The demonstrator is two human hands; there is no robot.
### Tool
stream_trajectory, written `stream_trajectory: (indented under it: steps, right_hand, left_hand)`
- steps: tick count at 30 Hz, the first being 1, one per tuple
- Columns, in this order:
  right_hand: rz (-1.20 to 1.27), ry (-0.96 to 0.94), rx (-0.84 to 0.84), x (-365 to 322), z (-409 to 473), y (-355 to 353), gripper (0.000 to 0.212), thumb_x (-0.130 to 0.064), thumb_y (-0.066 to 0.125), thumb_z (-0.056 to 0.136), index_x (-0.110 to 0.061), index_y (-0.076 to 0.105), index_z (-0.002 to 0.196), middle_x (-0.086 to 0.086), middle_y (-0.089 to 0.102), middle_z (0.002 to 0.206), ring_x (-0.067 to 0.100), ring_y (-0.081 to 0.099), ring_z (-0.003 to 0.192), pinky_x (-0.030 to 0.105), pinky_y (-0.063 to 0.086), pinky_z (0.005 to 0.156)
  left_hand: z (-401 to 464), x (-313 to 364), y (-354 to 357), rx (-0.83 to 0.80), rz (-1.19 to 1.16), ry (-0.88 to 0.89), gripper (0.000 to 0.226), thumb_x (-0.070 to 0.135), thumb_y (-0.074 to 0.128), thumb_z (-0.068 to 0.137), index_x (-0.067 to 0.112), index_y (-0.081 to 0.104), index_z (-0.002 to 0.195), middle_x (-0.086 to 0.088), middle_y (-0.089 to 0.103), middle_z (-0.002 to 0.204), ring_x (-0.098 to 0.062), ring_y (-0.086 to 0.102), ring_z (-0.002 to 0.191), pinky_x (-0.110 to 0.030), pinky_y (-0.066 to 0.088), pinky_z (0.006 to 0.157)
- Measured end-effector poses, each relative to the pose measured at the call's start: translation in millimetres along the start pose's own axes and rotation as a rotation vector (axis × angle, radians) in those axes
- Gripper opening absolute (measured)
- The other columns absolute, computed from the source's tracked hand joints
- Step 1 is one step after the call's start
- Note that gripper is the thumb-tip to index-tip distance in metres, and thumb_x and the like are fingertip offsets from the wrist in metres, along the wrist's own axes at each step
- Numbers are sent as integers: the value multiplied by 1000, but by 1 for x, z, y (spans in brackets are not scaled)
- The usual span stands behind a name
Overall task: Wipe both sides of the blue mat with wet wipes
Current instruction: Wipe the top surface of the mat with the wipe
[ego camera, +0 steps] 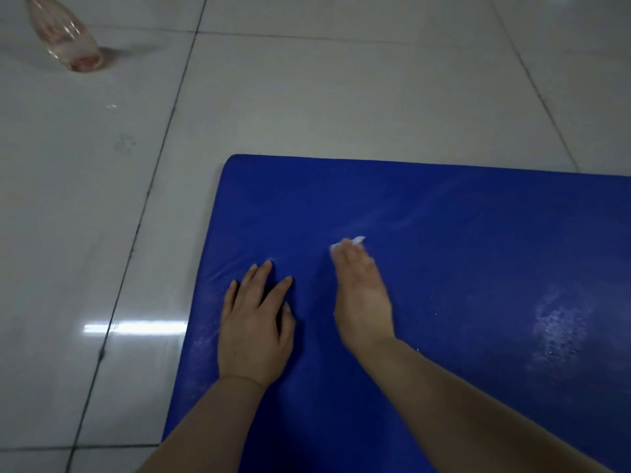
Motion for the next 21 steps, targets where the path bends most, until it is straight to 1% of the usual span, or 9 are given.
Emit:
stream_trajectory:
  steps: [2,4,6,9,11,13,16,19,21]
  right_hand:
    - [-16,-183,-32,-30,-10,12,71,-10,65,84,3,29,144,15,33,150,28,27,141,39,28,114]
    - [144,-222,-49,-27,-15,7,66,0,74,74,-3,48,135,9,48,141,24,41,134,38,34,110]
    - [134,-197,-16,3,-24,-1,55,6,64,78,-4,54,130,10,52,137,22,41,132,32,30,113]
    - [-16,-36,89,60,-34,-36,40,-7,40,92,-8,57,128,7,51,137,19,42,129,14,19,112]
    - [47,136,49,80,-35,-34,36,-16,42,98,-15,52,133,-2,43,143,13,39,133,20,22,114]
    - [-28,174,13,54,-28,-33,44,-15,47,97,-2,41,138,9,35,146,23,29,138,29,19,117]
    - [-1,45,7,-10,-34,-9,53,-14,46,92,11,33,137,24,31,143,38,27,138,43,22,115]
    - [96,-130,-53,-25,-46,-1,70,1,64,78,0,36,141,14,36,147,28,31,138,41,23,112]
    - [-16,-154,-25,6,-44,-11,74,1,50,80,-8,22,148,12,34,150,26,34,138,36,24,112]
  left_hand:
    - [-1,-1,-1,11,-10,2,46,28,35,91,13,65,122,-11,48,144,-26,39,136,-48,25,114]
    - [-1,-1,-1,24,-16,4,46,27,35,91,12,65,121,-11,48,144,-26,39,136,-48,26,114]
    - [-1,-1,-1,39,-23,6,46,25,35,90,11,66,120,-11,49,143,-26,40,135,-47,26,114]
    - [0,0,-2,53,-24,12,45,24,35,90,11,67,119,-12,50,142,-28,43,134,-48,27,113]
    - [0,0,-1,50,-20,11,45,25,35,91,11,67,119,-12,50,141,-28,43,133,-48,26,114]
    - [0,0,-1,48,-21,9,45,25,35,91,11,66,119,-12,50,141,-28,42,134,-48,25,114]
    - [0,0,0,39,-14,17,46,25,35,91,11,66,121,-12,49,143,-27,40,135,-46,23,115]
    - [-1,-1,-1,34,-10,18,47,24,33,90,10,65,121,-13,48,143,-27,40,135,-47,24,114]
    - [-1,0,-2,37,-20,17,46,25,34,91,10,66,121,-13,49,143,-28,41,134,-48,25,114]
Point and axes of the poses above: each hand's wrist, its own z-axis towards the middle knuckle, its own y-axis out of the palm, x = y × z, the point moved 6 cm from there along z, towards the middle knuckle
